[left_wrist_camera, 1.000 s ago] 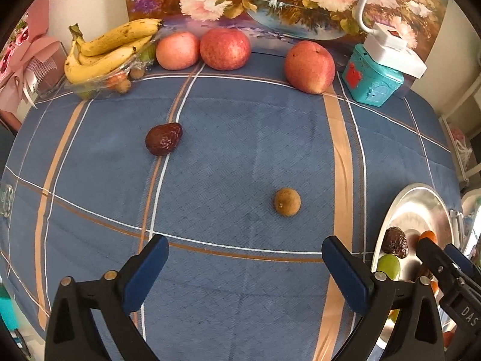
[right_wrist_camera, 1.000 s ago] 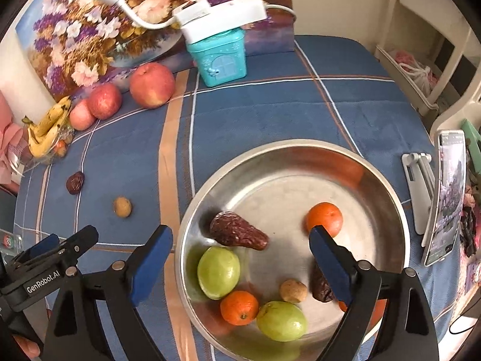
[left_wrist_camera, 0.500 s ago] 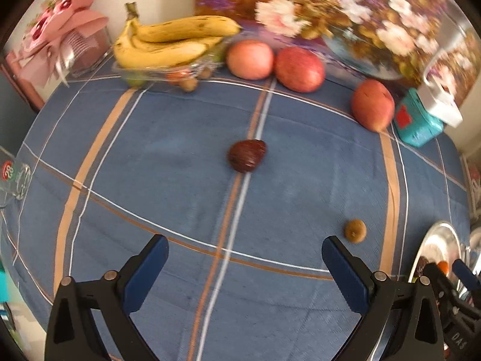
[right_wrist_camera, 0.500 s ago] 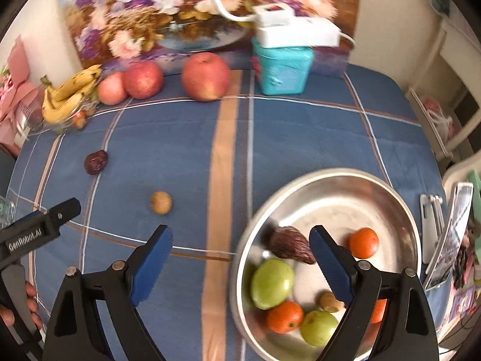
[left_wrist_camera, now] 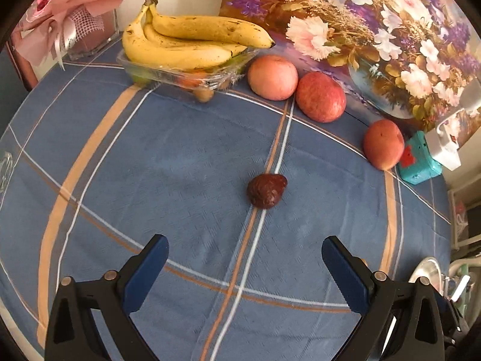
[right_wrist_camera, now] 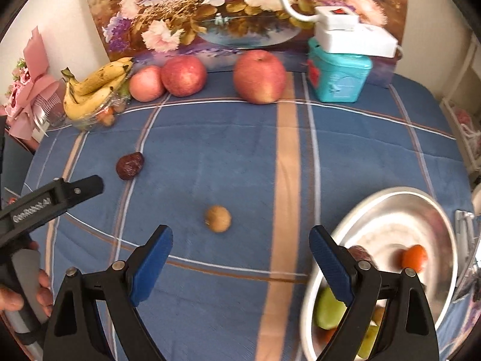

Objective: Organize fruits
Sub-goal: 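Move both open tools back toward the kiwi and the dried date, then grasp the kiwi with the right tool while the left tool grasps the dried date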

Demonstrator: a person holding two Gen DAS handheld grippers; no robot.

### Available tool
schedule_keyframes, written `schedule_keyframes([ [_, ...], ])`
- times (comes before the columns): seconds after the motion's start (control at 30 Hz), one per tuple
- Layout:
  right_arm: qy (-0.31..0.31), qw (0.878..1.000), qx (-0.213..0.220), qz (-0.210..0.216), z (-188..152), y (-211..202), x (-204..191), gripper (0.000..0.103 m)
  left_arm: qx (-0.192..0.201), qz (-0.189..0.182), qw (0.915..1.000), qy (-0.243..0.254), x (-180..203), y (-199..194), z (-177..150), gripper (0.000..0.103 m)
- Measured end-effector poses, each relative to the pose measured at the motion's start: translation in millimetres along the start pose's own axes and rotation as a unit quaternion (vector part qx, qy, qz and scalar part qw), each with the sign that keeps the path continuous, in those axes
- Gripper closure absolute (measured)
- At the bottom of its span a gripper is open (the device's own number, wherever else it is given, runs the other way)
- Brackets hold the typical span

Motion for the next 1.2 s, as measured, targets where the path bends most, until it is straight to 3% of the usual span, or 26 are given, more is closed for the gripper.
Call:
schedule_keyframes([
  [0.07,0.003,1.0,-0.005,0.006,0.9,9.2,-4.0,0.011,-0.003,0.006,1.0,-0.002,-1.8,9.1,1.5,0.002],
  [0.23,-0.002,1.0,-0.019,0.014,-0.7,32.7,-11.0,0.011,0.002,-0.019,0.9998,0.004,2.1,30.3,12.6,0.011],
  [0.63,0.003,0.999,-0.033,0.023,-5.1,64.7,-10.4,0.019,0.027,-0.026,0.9989,0.029,6.3,61.6,25.8,0.019],
  [0.73,0.002,0.999,-0.027,0.023,-4.8,65.6,-10.7,0.034,0.041,-0.031,0.9982,0.03,6.1,59.8,29.0,0.023],
  [0.97,0.008,1.0,-0.015,0.025,-4.5,61.3,-6.8,0.044,0.054,-0.046,0.9973,0.019,8.8,59.1,33.7,0.035],
  [1.07,0.004,0.999,-0.016,0.029,-5.4,59.9,-9.1,0.05,0.053,-0.051,0.9971,0.021,13.2,60.4,33.4,0.047],
  [1.2,0.001,0.999,-0.017,0.029,-6.6,60.3,-9.6,0.05,0.051,-0.048,0.9974,0.018,15.0,62.8,33.0,0.054],
])
Point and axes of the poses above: each gripper's, at about its wrist camera, not at the fingertips, and y roughly the way its jaws point, x to its right, z to its top, the point moved 9 cm from there along y, roughly the way its jaws point, and after that the axes turned 7 degrees about y, right-handed, at the moved point
